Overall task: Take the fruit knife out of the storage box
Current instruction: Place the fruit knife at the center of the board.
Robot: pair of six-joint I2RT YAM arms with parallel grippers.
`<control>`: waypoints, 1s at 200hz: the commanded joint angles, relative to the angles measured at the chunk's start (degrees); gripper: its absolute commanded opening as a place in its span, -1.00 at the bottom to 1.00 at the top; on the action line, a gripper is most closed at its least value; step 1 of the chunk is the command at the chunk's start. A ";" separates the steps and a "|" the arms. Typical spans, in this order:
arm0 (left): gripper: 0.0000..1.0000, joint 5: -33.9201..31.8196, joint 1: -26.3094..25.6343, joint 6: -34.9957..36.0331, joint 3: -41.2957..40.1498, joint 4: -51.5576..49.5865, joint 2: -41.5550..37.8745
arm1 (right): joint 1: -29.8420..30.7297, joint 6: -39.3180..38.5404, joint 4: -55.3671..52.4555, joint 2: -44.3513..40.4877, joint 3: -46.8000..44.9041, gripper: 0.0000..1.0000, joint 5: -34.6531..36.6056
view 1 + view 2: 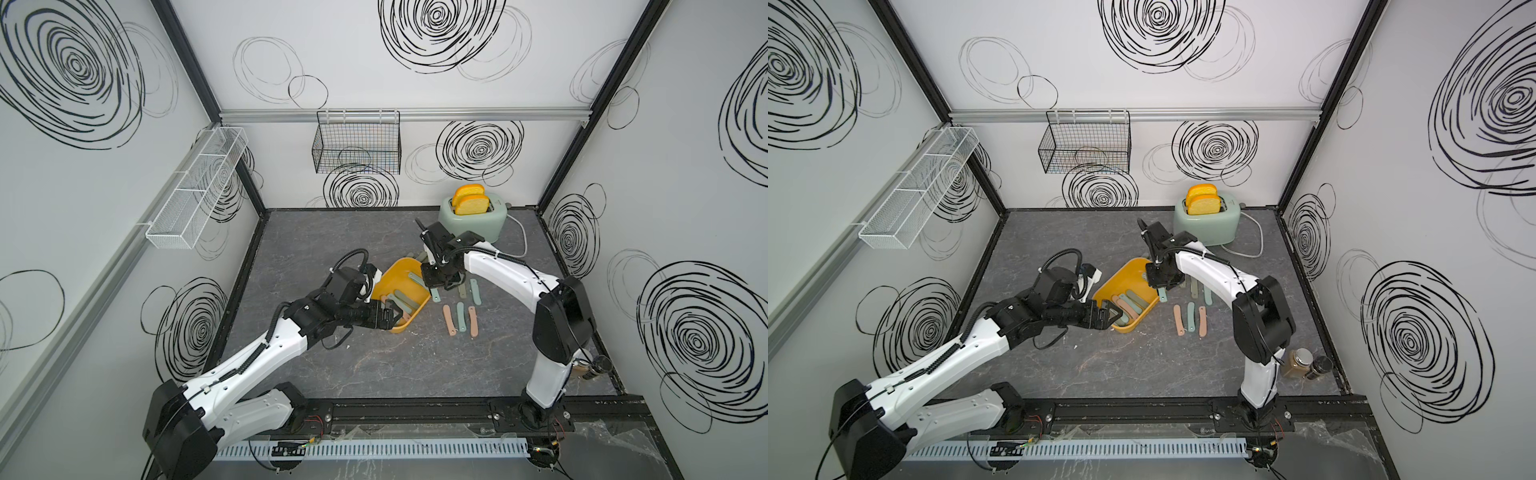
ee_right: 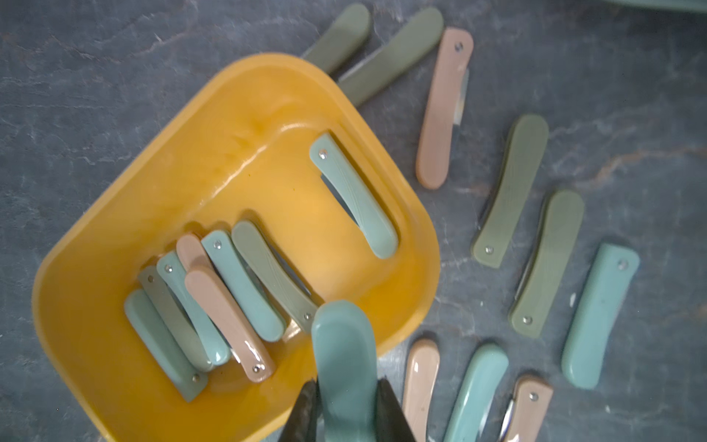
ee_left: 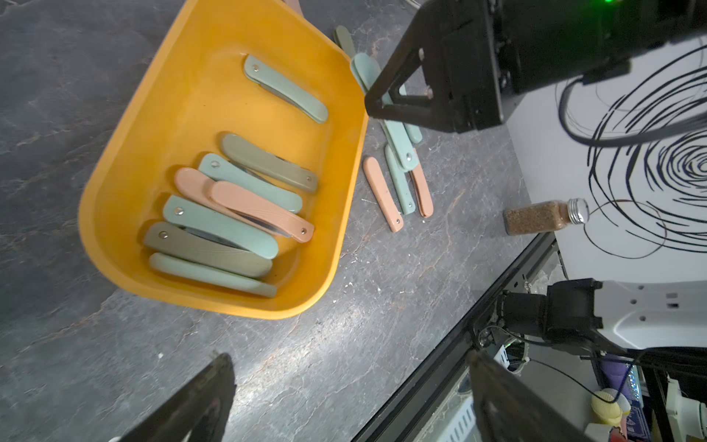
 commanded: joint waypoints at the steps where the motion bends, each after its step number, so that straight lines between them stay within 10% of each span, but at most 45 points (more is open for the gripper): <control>1: 0.96 -1.43 -2.59 -1.56 0.30 5.24 1.76 | 0.71 5.00 3.28 -4.90 -6.64 -0.55 -2.82; 83: 0.96 -4.45 -12.16 -4.22 -2.04 9.85 5.57 | 4.58 12.07 11.14 -12.72 -24.86 -0.54 -5.64; 200: 0.96 -6.31 -12.57 -4.50 -2.14 7.84 3.53 | 3.57 10.38 16.11 -8.44 -30.01 -0.42 -4.41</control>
